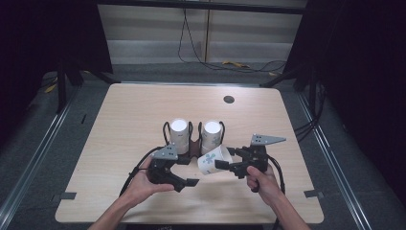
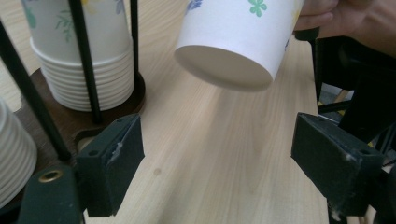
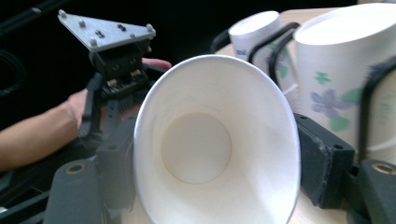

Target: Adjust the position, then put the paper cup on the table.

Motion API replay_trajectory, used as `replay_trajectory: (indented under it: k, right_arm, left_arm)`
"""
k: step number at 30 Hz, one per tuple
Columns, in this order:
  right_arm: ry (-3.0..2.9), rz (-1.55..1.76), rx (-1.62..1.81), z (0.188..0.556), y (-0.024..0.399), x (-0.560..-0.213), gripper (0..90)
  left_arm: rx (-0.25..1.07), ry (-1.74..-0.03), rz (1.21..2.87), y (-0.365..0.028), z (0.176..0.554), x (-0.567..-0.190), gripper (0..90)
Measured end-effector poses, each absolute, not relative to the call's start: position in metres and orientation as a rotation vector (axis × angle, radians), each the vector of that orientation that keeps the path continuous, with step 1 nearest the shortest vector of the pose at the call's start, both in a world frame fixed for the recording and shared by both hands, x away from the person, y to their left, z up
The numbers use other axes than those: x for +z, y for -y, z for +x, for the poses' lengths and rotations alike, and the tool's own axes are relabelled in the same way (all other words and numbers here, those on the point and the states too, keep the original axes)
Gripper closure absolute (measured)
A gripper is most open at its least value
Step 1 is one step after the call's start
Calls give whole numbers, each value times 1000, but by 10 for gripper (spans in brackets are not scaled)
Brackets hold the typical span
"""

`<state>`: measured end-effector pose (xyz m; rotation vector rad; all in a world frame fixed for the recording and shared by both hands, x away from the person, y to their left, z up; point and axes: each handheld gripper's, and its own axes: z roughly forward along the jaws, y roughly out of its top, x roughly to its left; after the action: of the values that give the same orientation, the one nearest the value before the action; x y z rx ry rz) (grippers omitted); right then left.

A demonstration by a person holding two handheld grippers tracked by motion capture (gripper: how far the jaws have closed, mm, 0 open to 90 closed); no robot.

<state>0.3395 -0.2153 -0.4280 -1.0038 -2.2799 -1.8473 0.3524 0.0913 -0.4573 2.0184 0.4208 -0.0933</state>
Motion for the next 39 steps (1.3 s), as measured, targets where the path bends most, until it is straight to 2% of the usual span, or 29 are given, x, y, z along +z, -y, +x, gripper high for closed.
replay_trajectory:
  k: [3, 6, 19, 27, 39]
  right_arm:
    - [2314, -1047, -1824, 339, 221, -427, 270]
    - [2336, -1076, -1810, 339, 224, -427, 271]
    - [2500, -1299, -1686, 340, 255, -420, 277]
    - [2604, -1463, -1604, 341, 261, -424, 271]
    - [2628, -1598, -1524, 361, 271, -430, 265]
  left_arm:
    - [-94, -449, 2025, -95, 354, -458, 169]
    - [-33, -471, 2037, -104, 356, -458, 193]
    - [-71, -569, 2074, -121, 367, -470, 169]
    - [-31, -603, 2087, -129, 365, -476, 169]
    - [4, -661, 2117, -149, 368, -481, 173]
